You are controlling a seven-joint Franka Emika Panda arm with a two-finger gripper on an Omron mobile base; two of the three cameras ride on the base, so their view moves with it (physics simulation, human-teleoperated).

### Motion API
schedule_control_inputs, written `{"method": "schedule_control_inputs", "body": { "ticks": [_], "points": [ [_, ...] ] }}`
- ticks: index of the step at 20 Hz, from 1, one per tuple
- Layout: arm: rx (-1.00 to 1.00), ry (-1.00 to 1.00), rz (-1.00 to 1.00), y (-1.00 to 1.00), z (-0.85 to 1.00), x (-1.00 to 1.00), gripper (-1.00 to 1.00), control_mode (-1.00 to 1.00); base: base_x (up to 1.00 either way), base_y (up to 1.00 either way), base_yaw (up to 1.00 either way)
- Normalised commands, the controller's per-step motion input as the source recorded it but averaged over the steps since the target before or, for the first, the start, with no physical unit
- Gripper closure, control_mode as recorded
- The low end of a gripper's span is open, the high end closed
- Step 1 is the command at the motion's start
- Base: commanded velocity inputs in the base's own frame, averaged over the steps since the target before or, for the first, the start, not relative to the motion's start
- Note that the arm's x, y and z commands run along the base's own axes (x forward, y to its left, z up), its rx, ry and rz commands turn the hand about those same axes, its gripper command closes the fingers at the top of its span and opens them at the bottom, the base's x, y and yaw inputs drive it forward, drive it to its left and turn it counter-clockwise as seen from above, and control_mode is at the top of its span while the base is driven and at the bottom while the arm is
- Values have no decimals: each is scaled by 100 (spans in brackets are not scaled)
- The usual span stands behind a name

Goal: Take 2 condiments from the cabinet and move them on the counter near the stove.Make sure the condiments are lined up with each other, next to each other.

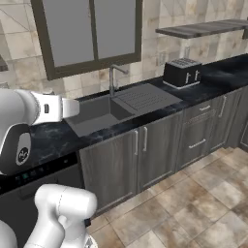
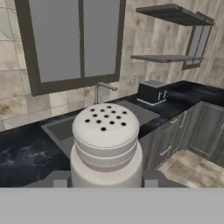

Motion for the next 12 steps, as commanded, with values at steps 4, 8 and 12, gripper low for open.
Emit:
{"method": "schedule_control_inputs", "body": {
  "ticks": [4,8,12],
  "points": [
    [0,0,0,0,0,0,100,100,-6,-71,-55],
    [0,0,0,0,0,0,100,100,-10,-69,-54],
    [0,0,0,0,0,0,100,100,-7,-60,-54]
  ]
}}
